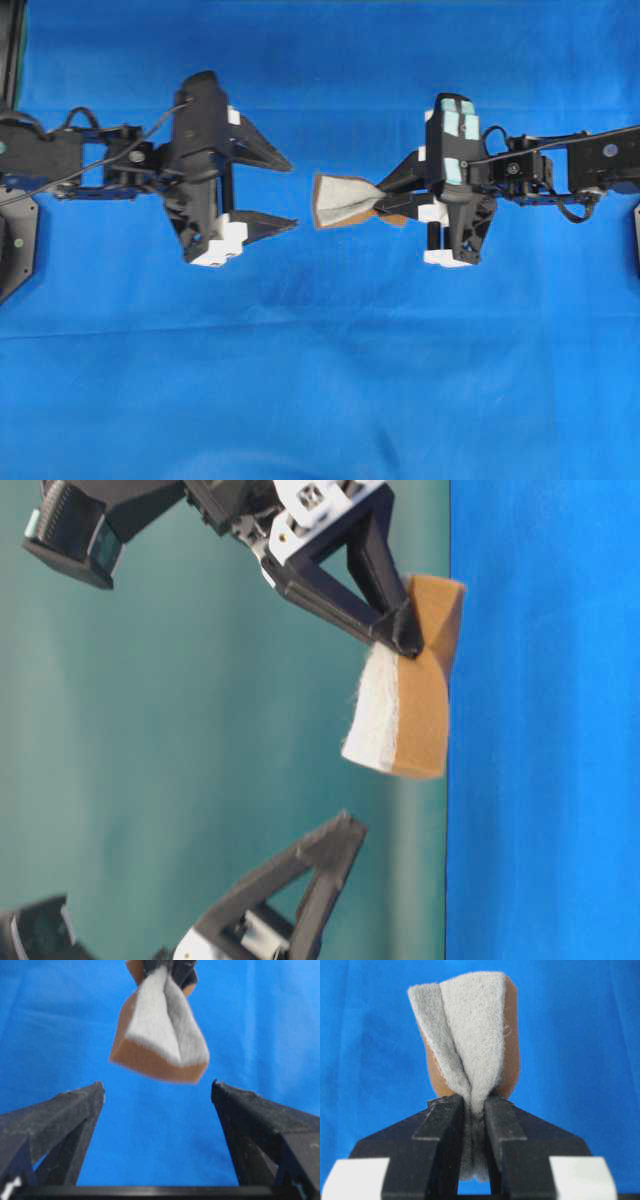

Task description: Hand over the sponge with the left arm and wipe it with the right arm.

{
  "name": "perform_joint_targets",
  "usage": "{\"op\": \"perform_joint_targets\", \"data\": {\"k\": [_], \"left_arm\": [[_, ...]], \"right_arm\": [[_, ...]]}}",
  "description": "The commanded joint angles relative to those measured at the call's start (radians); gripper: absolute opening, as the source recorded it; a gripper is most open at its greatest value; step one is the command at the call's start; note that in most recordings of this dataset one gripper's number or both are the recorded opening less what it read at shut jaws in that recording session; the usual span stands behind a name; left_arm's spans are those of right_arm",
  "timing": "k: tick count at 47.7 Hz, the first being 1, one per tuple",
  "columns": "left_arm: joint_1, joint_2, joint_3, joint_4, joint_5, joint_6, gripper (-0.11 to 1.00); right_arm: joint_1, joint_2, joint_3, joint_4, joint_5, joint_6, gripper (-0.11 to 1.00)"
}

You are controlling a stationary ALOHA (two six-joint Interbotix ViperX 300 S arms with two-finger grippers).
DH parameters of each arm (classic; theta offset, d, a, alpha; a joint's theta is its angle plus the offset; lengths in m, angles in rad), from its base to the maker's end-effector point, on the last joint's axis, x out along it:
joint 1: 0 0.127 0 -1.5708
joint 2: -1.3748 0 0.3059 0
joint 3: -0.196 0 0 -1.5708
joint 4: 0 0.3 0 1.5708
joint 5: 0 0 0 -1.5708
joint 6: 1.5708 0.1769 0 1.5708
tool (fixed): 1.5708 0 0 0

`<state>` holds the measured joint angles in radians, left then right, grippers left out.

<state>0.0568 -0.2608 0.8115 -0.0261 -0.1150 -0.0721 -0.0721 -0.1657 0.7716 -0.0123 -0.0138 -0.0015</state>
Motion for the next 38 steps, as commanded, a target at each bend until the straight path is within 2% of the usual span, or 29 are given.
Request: {"op": "perform_joint_targets", "data": {"k": [1,18,38], "left_arm": [[-0.005,-0.043,0.015,0.003,-0.031,0.002,0.86],[-0.006,-0.055,0.031,0.003,-0.049,0.003,0.86],[-0.006,-0.055,0.029,0.003,-0.069,0.005,0.86]], "right_arm": [[0.002,-0.031,-0.003,-0.002,-0.003,0.003,0.18],[0.002,0.012,-0.005,0.002,-0.014,0.006,0.18],[0.000,0.255,-0.026,0.020,-0.109,0.011,0.17]]}}
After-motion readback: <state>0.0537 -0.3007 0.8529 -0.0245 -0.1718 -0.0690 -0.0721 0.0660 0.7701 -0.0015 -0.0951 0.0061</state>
